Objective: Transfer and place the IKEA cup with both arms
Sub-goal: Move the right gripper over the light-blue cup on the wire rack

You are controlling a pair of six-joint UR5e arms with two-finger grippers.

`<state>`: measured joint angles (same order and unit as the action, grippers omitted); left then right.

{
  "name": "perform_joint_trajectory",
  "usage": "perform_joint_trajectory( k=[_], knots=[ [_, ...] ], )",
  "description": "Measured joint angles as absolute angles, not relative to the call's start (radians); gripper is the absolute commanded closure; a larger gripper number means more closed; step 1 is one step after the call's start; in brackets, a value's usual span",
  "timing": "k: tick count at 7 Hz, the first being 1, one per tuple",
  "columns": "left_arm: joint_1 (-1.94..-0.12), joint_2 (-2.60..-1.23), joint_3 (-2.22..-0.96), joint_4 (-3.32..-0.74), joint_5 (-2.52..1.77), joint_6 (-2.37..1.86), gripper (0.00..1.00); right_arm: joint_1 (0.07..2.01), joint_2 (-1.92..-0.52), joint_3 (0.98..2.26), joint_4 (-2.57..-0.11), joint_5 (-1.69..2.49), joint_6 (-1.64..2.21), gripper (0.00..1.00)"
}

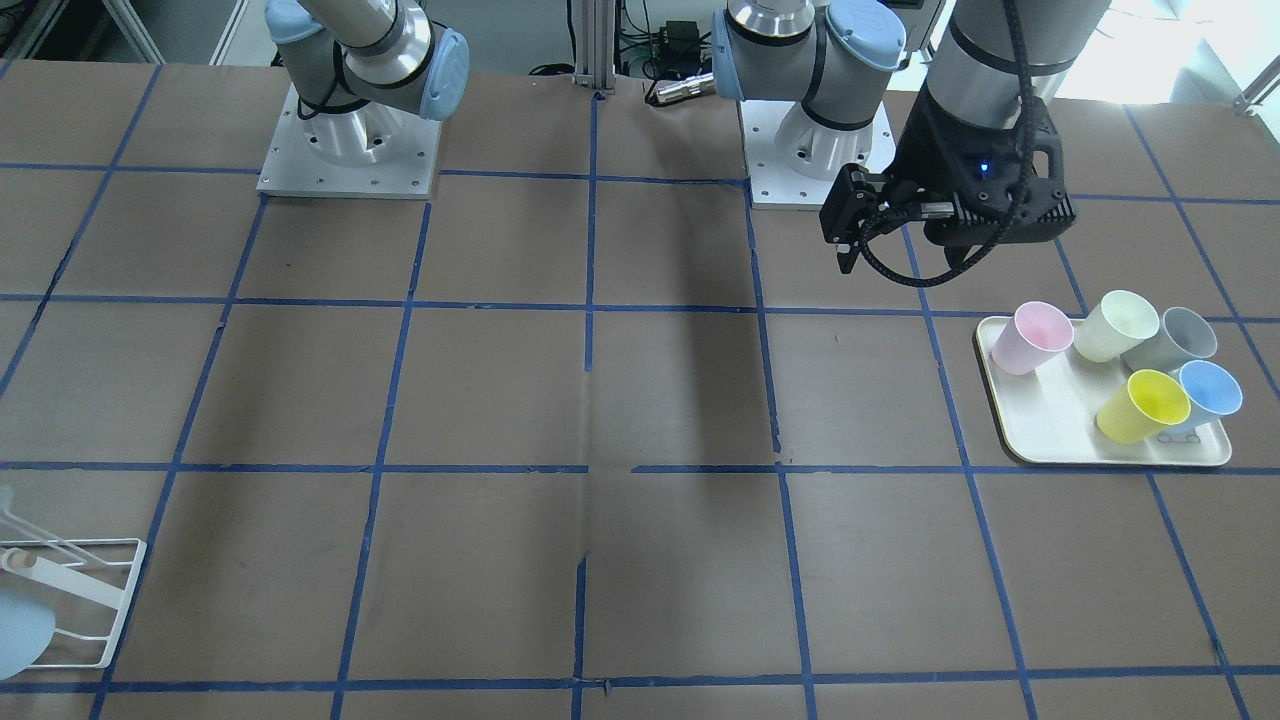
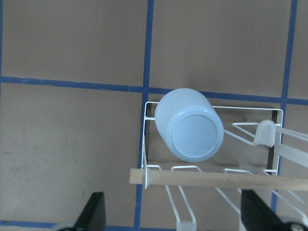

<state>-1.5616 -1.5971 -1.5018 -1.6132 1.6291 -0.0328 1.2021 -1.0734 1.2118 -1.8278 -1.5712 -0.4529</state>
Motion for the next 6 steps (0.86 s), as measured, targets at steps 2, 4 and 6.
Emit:
perform_joint_trajectory(
  k=[2,4,6],
  knots=[
    [-1.561,-1.599,-1.502,-1.612,1.628,-0.032,0.0,1.202,-1.012,1.212,-1.918,-1.569,-0.449,0.0],
    [-1.56,-1.6,-1.502,-1.612,1.629,-0.032,0.0,1.202,-0.976,1.209,-1.956,-1.57,-0.446,0.0],
    [-1.56,-1.6,-1.502,-1.612,1.629,-0.032,0.0,1.202,-0.946,1.202,-1.969,-1.57,-0.446,0.0]
  ],
)
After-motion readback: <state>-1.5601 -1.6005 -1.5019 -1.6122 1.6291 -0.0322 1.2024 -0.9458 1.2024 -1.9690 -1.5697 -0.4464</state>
